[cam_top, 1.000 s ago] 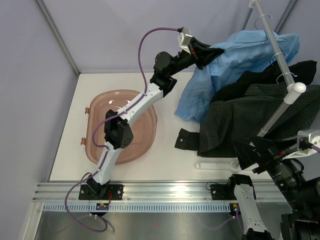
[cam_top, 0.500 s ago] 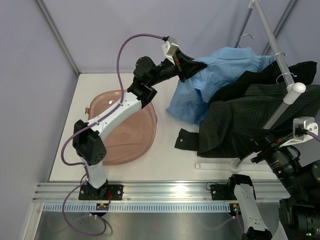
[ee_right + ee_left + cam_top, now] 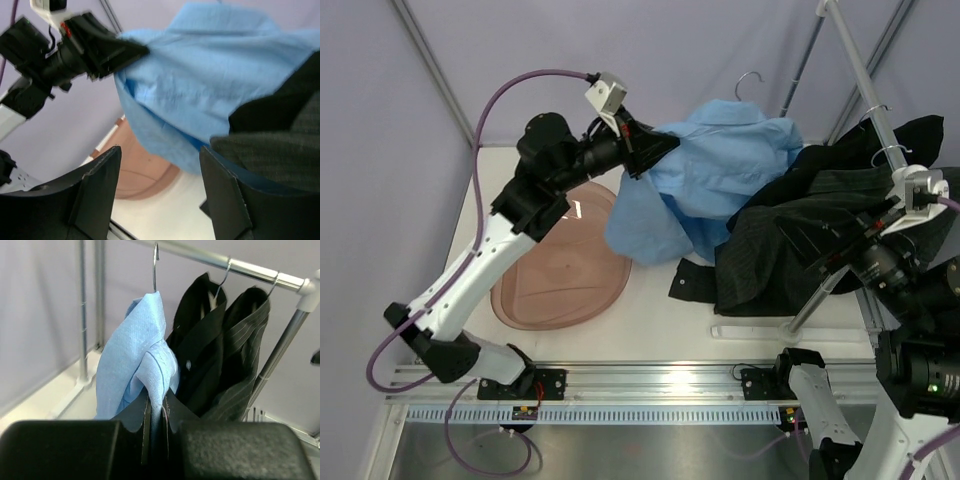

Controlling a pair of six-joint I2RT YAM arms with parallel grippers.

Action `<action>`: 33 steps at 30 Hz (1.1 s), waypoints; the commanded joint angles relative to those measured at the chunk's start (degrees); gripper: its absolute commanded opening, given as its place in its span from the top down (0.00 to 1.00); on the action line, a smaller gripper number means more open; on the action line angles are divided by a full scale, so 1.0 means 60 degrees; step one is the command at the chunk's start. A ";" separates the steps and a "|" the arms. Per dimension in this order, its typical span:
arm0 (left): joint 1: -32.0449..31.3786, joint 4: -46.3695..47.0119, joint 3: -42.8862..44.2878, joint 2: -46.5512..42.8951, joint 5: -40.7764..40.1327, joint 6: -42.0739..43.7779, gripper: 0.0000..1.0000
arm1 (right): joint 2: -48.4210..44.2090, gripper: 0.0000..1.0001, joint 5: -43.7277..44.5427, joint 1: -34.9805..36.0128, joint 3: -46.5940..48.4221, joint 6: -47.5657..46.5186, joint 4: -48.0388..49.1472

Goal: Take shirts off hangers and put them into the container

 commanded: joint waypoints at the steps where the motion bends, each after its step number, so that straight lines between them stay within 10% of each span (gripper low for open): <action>1: 0.0025 -0.1767 -0.0153 -0.1246 -0.0947 0.0299 1.00 | 0.0906 0.30 -0.1165 -0.0067 0.0113 0.1304 0.2367; 7: 0.0025 -0.2078 -0.0783 -0.2360 -0.0714 0.0036 1.00 | 0.2546 0.40 -0.1388 0.0327 0.0566 0.2580 0.4434; 13: 0.0025 -0.2151 -0.0814 -0.2303 -0.0099 -0.0258 1.00 | 0.4612 0.47 0.1217 0.3927 0.2865 0.0692 0.2650; 33: -0.0092 -0.2810 -0.0579 -0.2244 -0.0728 0.0269 1.00 | 0.6444 0.52 0.5887 0.6289 0.4389 -0.0612 0.0805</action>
